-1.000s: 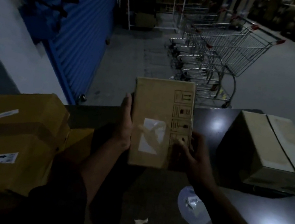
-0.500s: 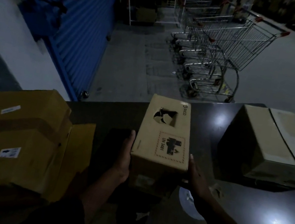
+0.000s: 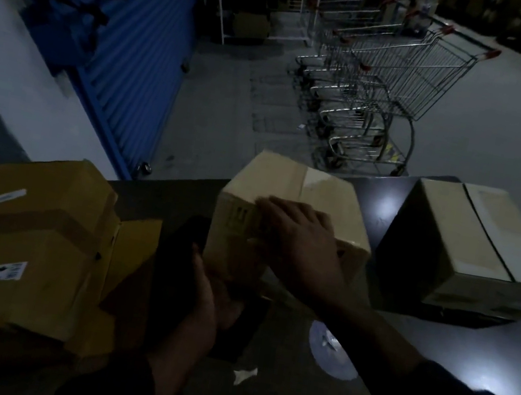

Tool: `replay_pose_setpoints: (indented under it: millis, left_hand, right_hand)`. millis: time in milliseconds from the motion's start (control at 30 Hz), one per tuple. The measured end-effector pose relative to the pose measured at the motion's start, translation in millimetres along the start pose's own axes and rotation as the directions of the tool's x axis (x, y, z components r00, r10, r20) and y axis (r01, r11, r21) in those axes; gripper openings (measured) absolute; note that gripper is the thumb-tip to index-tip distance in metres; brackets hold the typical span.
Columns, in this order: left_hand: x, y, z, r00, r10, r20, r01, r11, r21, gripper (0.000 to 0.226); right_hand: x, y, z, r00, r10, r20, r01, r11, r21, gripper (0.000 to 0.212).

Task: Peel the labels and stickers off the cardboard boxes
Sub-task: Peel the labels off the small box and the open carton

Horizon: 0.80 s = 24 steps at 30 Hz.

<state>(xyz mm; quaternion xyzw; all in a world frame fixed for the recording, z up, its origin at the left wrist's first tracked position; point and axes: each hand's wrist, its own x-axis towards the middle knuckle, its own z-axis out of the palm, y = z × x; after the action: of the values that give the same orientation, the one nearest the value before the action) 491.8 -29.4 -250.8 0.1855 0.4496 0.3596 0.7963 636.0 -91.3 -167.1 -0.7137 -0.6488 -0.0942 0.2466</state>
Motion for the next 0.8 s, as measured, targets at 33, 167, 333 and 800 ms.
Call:
replay_pose_setpoints:
  millis: [33,167,333,800]
  left_hand:
    - [5,-13,-8,0.999,-0.043,-0.031,0.043,0.999,0.015,0.063]
    - [26,-50,-41,0.971,-0.176,-0.162,0.201,0.967,0.159,0.05]
    - [26,-51,-59,0.958,-0.18,-0.223,0.253,0.899,0.359,0.057]
    - [69,-23,5,0.98,0.199,0.02,-0.107,0.434,0.895,0.044]
  right_hand:
    - [8,0,3,0.997,-0.075,0.036,0.077,0.995,-0.062,0.053]
    - [0,11,36,0.965,-0.144,0.218,0.16,0.985,-0.058,0.035]
    - [-71,19,91,0.834,-0.154,0.529,0.132,0.988,0.079,0.046]
    - [-134,81,71,0.48,0.826,0.295,-0.875,0.424,0.235,0.074]
